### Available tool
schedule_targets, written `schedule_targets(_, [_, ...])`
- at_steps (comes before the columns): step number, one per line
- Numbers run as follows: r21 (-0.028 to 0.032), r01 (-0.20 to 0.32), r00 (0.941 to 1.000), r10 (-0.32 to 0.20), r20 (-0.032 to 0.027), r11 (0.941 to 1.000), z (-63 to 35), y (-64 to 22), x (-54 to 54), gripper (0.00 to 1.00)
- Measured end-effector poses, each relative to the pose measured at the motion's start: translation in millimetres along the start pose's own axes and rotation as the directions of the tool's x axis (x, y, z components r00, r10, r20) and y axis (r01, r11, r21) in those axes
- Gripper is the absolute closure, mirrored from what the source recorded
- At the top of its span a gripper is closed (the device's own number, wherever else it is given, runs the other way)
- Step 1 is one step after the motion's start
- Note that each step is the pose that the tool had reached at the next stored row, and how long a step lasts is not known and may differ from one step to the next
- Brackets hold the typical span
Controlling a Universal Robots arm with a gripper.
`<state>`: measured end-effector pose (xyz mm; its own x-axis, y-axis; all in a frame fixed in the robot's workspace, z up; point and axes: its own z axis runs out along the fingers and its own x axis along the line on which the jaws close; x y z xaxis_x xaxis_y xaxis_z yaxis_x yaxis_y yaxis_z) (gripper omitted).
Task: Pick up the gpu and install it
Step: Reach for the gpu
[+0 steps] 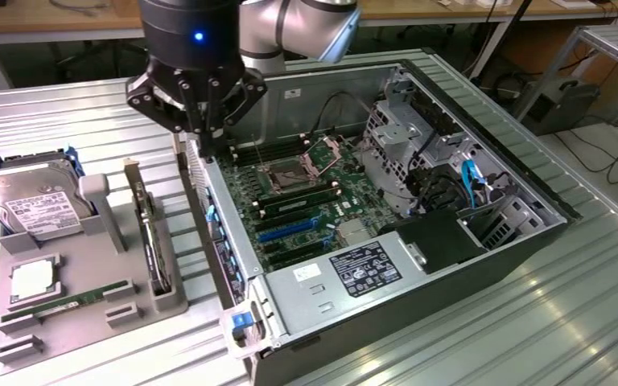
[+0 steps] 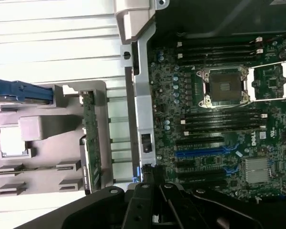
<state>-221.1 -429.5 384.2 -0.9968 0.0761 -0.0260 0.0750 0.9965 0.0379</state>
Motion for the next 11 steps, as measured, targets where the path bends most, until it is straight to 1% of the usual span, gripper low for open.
schedule_targets(5, [0.0033,0.0,1.0,0.0,0.0002,1.0,4.6,-3.2,28.8,0.89])
schedule_targets(6, [0.0037,0.0,1.0,0.0,0.0002,1.0,5.3,-3.6,32.9,0.89])
schedule_targets(10, [0.0056,0.0,1.0,0.0,0.0005,1.0,11.3,-6.4,61.5,0.89])
schedule_targets(11, [0.0057,0.0,1.0,0.0,0.0005,1.0,12.1,-6.7,64.6,0.89])
